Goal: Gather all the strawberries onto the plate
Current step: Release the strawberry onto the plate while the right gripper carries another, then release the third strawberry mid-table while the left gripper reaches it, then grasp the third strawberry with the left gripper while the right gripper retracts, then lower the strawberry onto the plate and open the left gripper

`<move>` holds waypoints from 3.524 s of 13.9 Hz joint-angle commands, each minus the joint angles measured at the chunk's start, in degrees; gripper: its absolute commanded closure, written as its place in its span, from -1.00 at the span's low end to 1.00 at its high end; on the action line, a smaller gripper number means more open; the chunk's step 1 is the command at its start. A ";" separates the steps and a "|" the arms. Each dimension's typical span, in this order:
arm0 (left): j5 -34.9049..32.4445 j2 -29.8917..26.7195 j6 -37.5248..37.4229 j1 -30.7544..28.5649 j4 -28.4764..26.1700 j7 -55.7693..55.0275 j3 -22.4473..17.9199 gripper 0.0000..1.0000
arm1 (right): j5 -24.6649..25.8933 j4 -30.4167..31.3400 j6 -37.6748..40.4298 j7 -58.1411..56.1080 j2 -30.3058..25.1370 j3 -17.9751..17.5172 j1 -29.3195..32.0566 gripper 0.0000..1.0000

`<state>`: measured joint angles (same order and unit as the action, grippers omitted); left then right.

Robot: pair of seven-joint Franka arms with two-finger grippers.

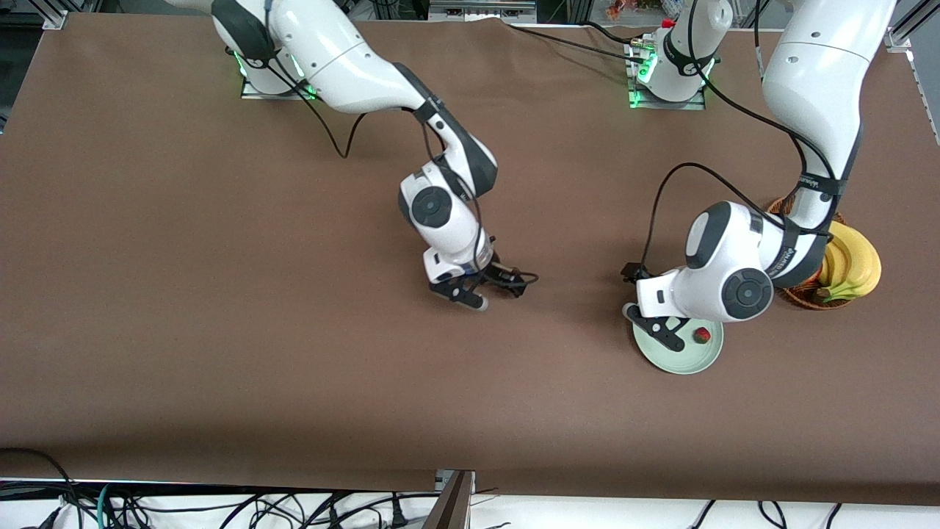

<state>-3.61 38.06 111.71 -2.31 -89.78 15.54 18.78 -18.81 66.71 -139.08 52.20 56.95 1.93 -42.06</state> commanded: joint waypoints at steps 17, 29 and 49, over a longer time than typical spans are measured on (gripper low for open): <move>-10.54 7.11 21.88 22.00 -1.27 -65.37 0.29 -1.00 | 18.89 14.56 53.56 -49.65 -40.13 4.31 28.53 -1.00; -14.59 8.79 23.12 22.79 -1.01 -68.27 0.46 0.33 | 20.13 21.00 59.98 -49.74 -56.86 -2.89 38.54 -1.00; -15.46 1.57 1.84 -1.09 0.93 7.89 0.38 0.36 | 19.78 19.25 60.95 -50.00 -55.89 -3.42 39.34 -1.00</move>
<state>-17.25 39.14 111.65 -0.58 -87.54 15.63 18.45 0.73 86.32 -78.67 2.10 1.46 -1.21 -3.11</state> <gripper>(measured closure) 0.670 0.000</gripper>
